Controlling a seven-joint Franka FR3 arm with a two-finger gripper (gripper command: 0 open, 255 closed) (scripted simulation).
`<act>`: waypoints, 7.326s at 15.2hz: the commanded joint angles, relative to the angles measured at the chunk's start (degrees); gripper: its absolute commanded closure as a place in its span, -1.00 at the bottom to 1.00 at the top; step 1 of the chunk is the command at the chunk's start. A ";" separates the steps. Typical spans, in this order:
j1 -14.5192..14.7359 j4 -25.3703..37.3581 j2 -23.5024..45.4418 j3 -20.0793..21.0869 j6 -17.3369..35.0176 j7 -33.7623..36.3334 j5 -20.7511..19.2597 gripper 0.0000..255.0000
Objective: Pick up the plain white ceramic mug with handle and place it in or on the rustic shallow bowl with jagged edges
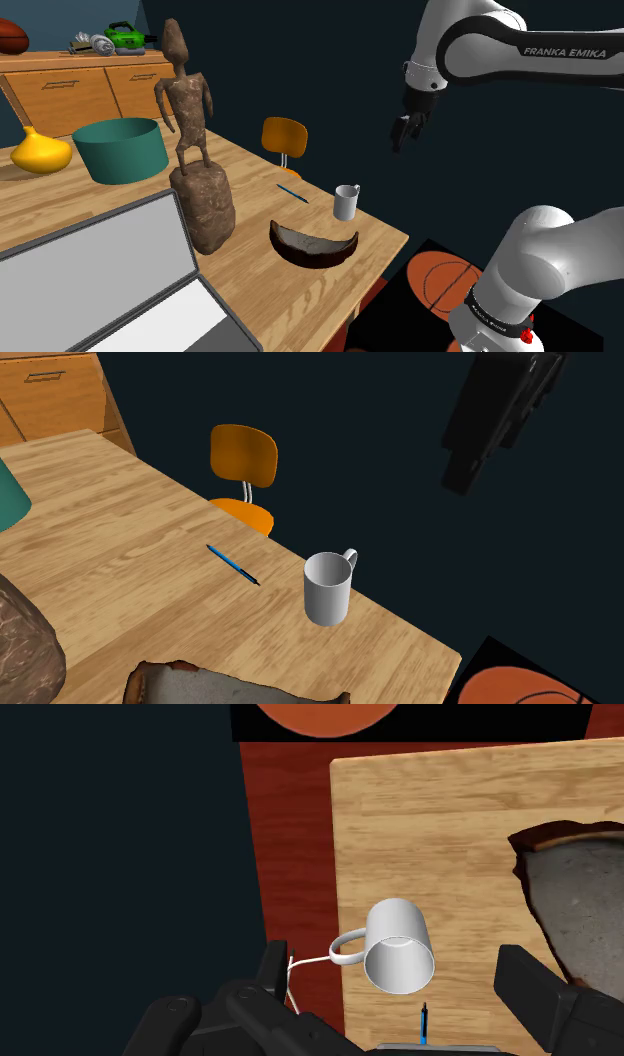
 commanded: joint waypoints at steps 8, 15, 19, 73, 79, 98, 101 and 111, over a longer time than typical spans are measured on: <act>1.87 0.87 14.29 -0.85 8.03 -4.24 0.82 -1.00; 3.65 4.37 29.56 -0.90 14.33 -8.59 1.88 -1.00; 4.54 7.44 38.43 -0.50 16.97 -11.04 2.48 -1.00; 4.82 17.61 37.04 -0.34 3.97 -13.36 3.21 1.00; 4.82 21.67 36.51 -0.34 -0.61 -13.60 3.28 1.00; 15.13 28.59 39.58 12.95 -4.82 9.05 8.33 1.00; 15.15 26.32 39.63 12.99 -2.52 9.03 8.34 1.00; 15.25 19.63 40.60 13.17 5.11 9.13 8.18 1.00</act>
